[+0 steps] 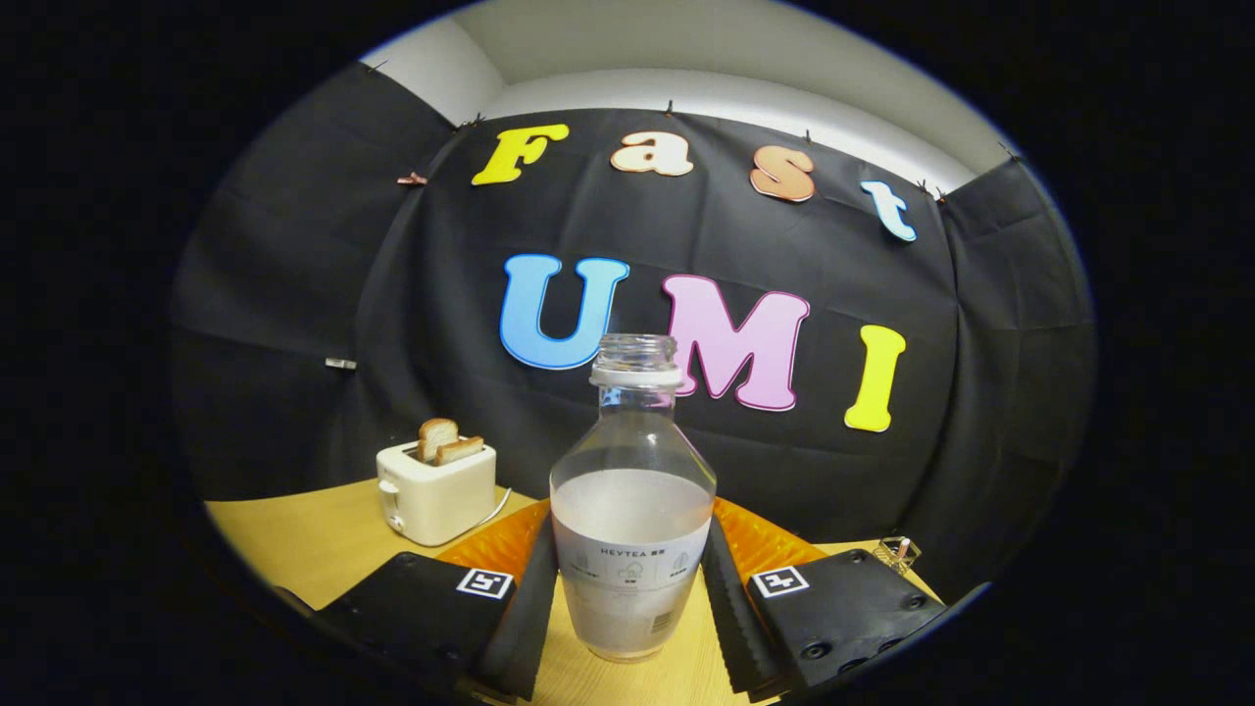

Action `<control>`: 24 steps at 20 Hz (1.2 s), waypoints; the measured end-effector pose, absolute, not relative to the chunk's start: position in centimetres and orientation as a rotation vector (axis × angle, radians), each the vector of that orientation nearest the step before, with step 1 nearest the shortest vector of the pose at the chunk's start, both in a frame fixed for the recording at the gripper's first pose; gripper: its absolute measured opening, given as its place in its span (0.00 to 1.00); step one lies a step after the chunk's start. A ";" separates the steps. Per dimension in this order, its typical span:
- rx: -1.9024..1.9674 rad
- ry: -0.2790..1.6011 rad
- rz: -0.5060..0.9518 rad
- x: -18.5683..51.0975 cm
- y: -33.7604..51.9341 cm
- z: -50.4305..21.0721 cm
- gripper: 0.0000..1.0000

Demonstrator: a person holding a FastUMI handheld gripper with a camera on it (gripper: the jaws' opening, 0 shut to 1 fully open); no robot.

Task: Take the bottle from table, then pour the juice into the cup, finally place the bottle on the coaster

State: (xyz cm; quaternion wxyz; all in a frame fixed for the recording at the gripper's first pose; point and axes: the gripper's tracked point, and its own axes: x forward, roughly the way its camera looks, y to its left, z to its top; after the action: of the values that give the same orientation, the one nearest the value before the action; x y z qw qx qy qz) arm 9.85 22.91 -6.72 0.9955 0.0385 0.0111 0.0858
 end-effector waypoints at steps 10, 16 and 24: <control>0.145 0.069 0.106 15.9 22.8 -16.7 0.74; 0.148 0.135 0.105 17.1 23.4 -23.5 0.74; 0.136 0.160 0.120 18.3 24.4 -26.0 0.75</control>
State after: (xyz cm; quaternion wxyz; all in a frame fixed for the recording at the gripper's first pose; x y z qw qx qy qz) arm 18.30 24.45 -26.02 0.9927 0.0676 0.0796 0.0601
